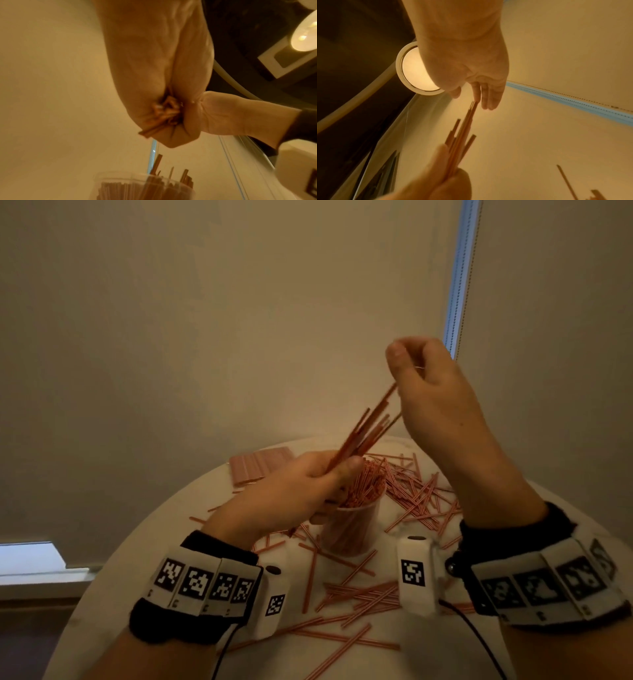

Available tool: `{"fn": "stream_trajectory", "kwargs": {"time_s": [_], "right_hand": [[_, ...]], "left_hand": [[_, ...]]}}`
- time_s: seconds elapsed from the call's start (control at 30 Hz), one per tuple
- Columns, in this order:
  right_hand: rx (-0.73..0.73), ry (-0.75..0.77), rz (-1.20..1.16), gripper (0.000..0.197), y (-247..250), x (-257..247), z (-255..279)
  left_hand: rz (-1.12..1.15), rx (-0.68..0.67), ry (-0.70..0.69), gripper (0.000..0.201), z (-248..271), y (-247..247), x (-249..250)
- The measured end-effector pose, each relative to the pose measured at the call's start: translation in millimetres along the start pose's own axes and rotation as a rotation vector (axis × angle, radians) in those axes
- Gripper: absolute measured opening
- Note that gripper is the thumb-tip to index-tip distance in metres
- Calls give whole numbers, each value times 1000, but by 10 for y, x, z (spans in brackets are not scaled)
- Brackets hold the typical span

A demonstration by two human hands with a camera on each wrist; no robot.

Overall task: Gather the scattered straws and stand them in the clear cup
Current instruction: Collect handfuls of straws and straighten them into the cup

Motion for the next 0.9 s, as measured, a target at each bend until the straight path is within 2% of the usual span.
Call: {"fn": "stream_trajectory", "kwargs": {"time_s": [0.03, 0.1, 0.13, 0.17, 0.3, 0.37, 0.47, 0.6, 0.73, 0.9], "right_hand": [[-100, -10, 32, 40, -121, 14, 10], [-405, -78, 121, 45, -489, 112, 96], [-507, -101, 156, 47, -623, 148, 148], [-543, -98, 176, 46, -694, 154, 168], [-371, -5, 167, 42, -630, 101, 77], [-446, -13, 214, 44, -740, 137, 120], [-599, -35, 336, 34, -944, 246, 219], [-545, 12, 520, 17, -940, 269, 182], [-517, 80, 659, 22, -938, 249, 201], [-574, 131, 720, 52, -1010, 246, 256]], "left_hand": [[-35, -9, -6, 34, -16, -36, 9], [-61, 17, -15, 28, -41, -32, 28], [-77, 31, -12, 27, -44, -7, 25], [-94, 40, -1, 30, -44, 25, 7], [-260, 37, 15, 34, -25, 64, -2], [-346, 63, -7, 19, -24, 60, 59], [-443, 150, -8, 22, -9, 153, 97], [-361, 169, 44, 5, 50, 260, 60], [-309, 252, 108, 33, 73, 356, -28], [-266, 300, 109, 47, 81, 413, -42]]}}
Point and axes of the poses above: each hand's wrist, its own z-axis away from the middle knuckle, its own y-axis out of the back of the hand, x = y × z, the point moved 9 cm from there along -z, towards the middle knuckle, and after that the axes turned 4 degrees about -x, right-handed, at the moved point
